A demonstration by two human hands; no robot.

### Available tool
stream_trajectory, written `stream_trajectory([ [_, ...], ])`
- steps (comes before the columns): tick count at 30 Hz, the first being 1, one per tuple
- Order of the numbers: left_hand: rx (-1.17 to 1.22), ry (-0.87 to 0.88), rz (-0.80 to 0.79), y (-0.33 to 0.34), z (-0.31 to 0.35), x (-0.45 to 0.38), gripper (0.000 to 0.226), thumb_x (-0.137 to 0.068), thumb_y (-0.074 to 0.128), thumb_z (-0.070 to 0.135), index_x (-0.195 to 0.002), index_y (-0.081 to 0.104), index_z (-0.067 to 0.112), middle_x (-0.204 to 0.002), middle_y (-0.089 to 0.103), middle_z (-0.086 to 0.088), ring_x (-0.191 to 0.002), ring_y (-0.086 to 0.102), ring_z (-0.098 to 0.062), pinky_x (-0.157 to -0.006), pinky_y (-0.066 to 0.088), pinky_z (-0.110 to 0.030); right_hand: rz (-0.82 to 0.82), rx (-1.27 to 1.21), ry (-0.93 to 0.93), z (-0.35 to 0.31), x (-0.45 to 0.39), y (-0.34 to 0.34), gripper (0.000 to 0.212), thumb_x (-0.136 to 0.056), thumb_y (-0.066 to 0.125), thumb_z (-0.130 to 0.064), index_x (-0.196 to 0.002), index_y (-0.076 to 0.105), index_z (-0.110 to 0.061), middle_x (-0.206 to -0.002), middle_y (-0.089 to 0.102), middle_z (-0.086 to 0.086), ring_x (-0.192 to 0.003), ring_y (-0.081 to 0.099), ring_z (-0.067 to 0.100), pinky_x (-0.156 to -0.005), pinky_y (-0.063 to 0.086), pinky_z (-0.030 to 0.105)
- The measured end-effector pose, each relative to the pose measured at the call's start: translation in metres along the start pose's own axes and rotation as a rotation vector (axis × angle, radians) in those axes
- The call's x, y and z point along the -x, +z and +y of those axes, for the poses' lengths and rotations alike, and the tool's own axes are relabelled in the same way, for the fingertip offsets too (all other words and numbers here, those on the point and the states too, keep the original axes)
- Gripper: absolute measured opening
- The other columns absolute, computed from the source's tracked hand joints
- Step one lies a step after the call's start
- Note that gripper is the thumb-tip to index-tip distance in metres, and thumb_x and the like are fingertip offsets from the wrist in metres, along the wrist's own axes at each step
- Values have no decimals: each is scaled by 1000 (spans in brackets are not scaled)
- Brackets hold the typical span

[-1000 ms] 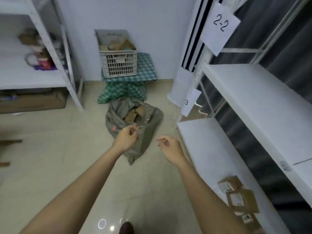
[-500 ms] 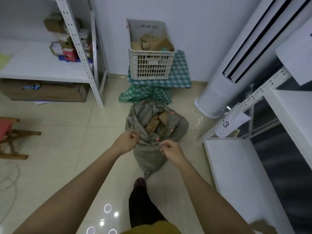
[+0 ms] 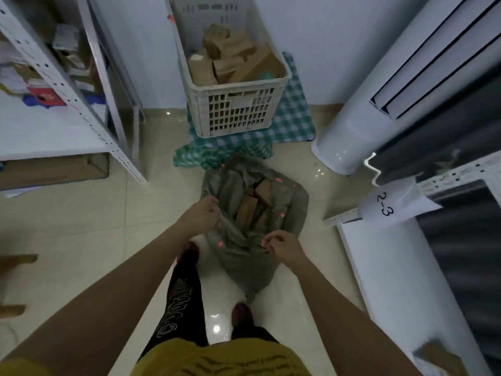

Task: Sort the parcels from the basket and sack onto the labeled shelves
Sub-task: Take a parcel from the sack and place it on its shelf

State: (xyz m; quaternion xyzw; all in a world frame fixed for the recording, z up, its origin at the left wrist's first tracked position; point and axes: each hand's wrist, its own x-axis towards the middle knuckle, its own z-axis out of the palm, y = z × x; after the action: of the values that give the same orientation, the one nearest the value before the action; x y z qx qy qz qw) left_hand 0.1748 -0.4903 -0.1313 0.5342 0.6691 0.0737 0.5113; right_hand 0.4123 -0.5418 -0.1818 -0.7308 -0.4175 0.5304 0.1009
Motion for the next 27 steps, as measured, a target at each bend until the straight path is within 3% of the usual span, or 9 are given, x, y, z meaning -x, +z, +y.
stream_trajectory([
  [4,-163,32,-152,-36,5,-78,40,-101,41,30,-138,38,16,-125,56,-9,-102,56,-24,-80,45,-31,86,-25,112,-19,-43,22,23,-98,47,-7,-105,69,-6,-98,66,7,-91,62,23,-72,47,22],
  [7,-237,51,-222,-47,-2,-133,37,-101,40,30,-136,40,16,-128,55,-9,-107,56,-26,-91,48,-37,105,-58,173,-34,-77,37,17,-97,50,-6,-96,67,-4,-82,60,3,-77,56,17,-58,40,8],
  [9,-260,36,-286,-45,-9,-162,35,-101,39,29,-134,42,16,-128,54,-9,-110,55,-26,-94,47,-37,104,-73,193,-41,-98,47,18,-95,50,1,-88,64,-7,-78,58,1,-76,55,15,-59,38,5],
  [12,-312,38,-349,-30,-28,-209,30,-101,40,26,-127,46,13,-119,59,-13,-105,58,-28,-88,49,-34,117,-57,215,-42,-137,62,26,-92,52,1,-82,62,-21,-87,62,3,-89,57,20,-78,45,22],
  [14,-381,49,-364,-17,-44,-240,30,-101,39,23,-127,47,11,-115,61,-15,-101,59,-29,-82,46,-32,93,25,224,-36,-174,72,24,-94,49,-3,-95,68,-17,-102,65,6,-98,60,22,-88,44,28],
  [18,-473,44,-379,19,-82,-300,35,-101,36,21,-134,43,11,-121,58,-14,-107,57,-28,-83,43,-30,29,253,212,-4,-250,101,24,-100,42,-18,-108,64,-24,-109,63,-1,-104,59,20,-90,43,29],
  [21,-508,86,-356,52,-115,-342,37,-101,37,18,-136,46,10,-132,52,-12,-119,51,-26,-95,40,-28,41,278,225,28,-300,128,25,-101,43,-19,-112,65,-20,-110,63,0,-101,59,18,-83,41,27],
  [23,-528,110,-353,76,-138,-368,34,-101,38,16,-131,50,8,-130,52,-12,-117,51,-24,-93,39,-26,40,279,237,55,-330,145,25,-100,44,-19,-114,65,-20,-111,64,2,-98,60,19,-80,45,28],
  [27,-658,195,-365,133,-192,-421,36,-101,37,22,-133,49,10,-137,46,-10,-125,43,-25,-103,39,-37,-41,425,228,117,-390,181,40,-101,40,-20,-139,50,-24,-139,52,11,-124,52,29,-98,45,37],
])
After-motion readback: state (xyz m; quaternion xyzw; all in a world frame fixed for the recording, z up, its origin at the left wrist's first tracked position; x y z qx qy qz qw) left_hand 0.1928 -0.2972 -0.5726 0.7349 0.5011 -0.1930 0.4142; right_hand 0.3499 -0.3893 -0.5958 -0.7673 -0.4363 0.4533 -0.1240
